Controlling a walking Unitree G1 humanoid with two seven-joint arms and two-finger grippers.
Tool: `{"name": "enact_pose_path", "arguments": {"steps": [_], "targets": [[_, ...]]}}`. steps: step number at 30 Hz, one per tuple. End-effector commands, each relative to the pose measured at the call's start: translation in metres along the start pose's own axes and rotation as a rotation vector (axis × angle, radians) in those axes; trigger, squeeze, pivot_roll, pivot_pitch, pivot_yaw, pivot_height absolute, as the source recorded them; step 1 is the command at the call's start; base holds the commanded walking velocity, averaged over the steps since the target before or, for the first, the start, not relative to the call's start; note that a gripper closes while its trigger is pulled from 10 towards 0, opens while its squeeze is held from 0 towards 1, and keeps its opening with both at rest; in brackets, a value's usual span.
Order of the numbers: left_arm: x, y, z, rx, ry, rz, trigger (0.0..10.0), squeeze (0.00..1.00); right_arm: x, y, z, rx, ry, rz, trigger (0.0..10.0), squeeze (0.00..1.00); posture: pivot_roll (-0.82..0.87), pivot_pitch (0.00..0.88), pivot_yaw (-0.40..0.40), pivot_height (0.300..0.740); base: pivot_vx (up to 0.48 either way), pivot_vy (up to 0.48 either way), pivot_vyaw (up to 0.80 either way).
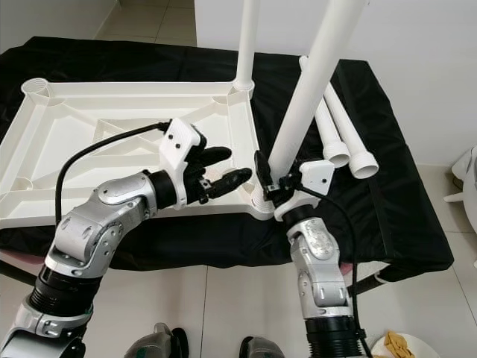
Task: Building children table
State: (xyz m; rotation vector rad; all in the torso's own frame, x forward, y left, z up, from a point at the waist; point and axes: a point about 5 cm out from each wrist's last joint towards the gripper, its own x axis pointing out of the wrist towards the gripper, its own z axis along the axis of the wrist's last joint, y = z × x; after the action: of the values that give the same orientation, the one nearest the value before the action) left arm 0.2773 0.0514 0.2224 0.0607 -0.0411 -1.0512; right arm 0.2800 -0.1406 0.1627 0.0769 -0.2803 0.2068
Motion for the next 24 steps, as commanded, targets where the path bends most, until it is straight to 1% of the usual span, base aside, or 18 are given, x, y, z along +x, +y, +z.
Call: {"name": "enact_pose_path", "arguments": {"steps": [1,4,9,16,17,20,22,24], "targets": [[0.000,0.000,0.004,0.004,-0.007,0.036,10.0,0.00,-0.016,-0.012,-0.040,-0.004,0.226,-0.118,10.0,0.00,0.02,0.130,0.015,0.740,0.000,0.000,0.00],[-0.001,0.000,0.004,0.004,-0.009,0.036,10.0,0.00,-0.013,-0.013,-0.037,-0.013,0.207,-0.175,10.0,0.00,0.02,0.131,0.014,0.740,0.000,0.000,0.00],[-0.001,0.000,0.005,0.004,-0.009,0.039,10.0,0.00,-0.012,-0.014,-0.032,-0.053,0.173,-0.217,10.0,0.00,0.02,0.131,0.012,0.740,0.000,0.000,0.00],[-0.001,-0.001,0.005,0.004,-0.011,0.038,10.0,0.00,-0.014,-0.015,-0.031,-0.074,0.160,-0.273,10.0,0.00,0.02,0.132,0.011,0.740,0.000,0.000,0.00],[-0.001,-0.001,0.005,0.004,-0.011,0.038,10.0,0.00,-0.015,-0.017,-0.029,-0.090,0.148,-0.321,10.0,0.00,0.03,0.132,0.010,0.740,0.000,0.000,0.00],[-0.002,-0.001,0.005,0.003,-0.010,0.038,10.0,0.00,-0.016,-0.018,-0.029,-0.102,0.139,-0.356,10.0,0.00,0.03,0.132,0.010,0.740,0.000,0.000,0.00],[-0.002,-0.001,0.005,0.005,-0.010,0.039,10.0,0.00,-0.018,-0.020,-0.026,-0.109,0.112,-0.417,10.0,0.00,0.03,0.129,0.008,0.740,0.000,0.000,0.00],[-0.002,-0.001,0.005,0.005,-0.010,0.040,10.0,0.00,-0.018,-0.020,-0.025,-0.109,0.102,-0.430,10.0,0.00,0.03,0.129,0.008,0.740,0.000,0.000,0.00]]}}
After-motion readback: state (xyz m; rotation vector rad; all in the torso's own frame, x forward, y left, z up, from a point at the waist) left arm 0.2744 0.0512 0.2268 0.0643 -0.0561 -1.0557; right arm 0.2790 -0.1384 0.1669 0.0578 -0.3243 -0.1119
